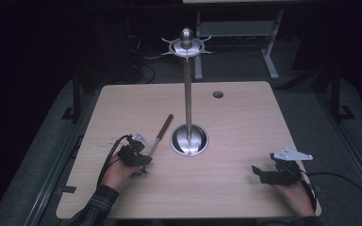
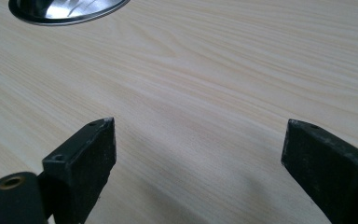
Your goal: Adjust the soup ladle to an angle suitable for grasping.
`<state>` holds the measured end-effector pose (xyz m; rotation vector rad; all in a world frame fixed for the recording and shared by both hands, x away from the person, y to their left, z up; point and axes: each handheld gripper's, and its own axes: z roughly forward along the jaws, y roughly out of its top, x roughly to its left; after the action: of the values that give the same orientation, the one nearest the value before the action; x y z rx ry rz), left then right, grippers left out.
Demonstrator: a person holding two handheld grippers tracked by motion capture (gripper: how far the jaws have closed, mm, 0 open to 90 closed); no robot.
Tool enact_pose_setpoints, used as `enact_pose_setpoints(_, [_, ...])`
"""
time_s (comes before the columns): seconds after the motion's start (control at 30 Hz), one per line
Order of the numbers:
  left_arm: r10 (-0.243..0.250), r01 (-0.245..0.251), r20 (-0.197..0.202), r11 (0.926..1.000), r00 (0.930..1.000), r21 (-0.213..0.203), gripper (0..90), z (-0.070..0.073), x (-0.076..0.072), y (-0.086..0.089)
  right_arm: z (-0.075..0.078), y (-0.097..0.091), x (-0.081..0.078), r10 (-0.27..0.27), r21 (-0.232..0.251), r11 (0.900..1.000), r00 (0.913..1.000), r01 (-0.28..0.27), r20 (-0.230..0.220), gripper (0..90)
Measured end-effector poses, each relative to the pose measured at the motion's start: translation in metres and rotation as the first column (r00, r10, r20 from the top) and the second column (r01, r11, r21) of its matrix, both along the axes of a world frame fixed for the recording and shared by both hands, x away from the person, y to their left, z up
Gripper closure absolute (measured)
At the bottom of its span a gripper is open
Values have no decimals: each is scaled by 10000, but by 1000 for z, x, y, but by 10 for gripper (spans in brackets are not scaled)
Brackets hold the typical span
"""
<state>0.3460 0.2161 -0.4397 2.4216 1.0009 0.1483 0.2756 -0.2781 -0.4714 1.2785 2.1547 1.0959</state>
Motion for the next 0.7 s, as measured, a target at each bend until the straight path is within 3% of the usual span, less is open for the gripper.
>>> enact_pose_setpoints(0.2, [446, -446, 16, 9990, 9990, -88, 900, 3, 2, 16, 0, 0, -1, 57, -38, 10000, 10000, -57, 41, 96])
enact_pose_setpoints(0.23, [312, -313, 105, 9995, 9995, 74, 900, 4, 4, 18, 0, 0, -1, 58, -29, 10000, 10000, -58, 29, 96])
enact_pose_setpoints(0.3, [610, -610, 185, 9981, 9980, 15, 900, 3, 3, 18, 0, 0, -2, 55, 13, 10000, 10000, -55, 16, 96])
enact_pose_setpoints(0.37, [610, -612, 135, 9981, 9980, 108, 899, 2, 4, 21, 1, 0, -2, 67, 30, 10000, 10000, -67, 26, 96])
enact_pose_setpoints(0.5, [531, -528, 136, 9983, 9985, -253, 899, 7, 2, 20, 1, 0, -1, 100, 29, 9999, 9999, -100, 59, 96])
enact_pose_setpoints(0.7, [143, -144, -158, 9998, 9998, -97, 899, 2, 3, 10, 0, 1, -1, 107, 5, 9999, 9999, -107, 17, 96])
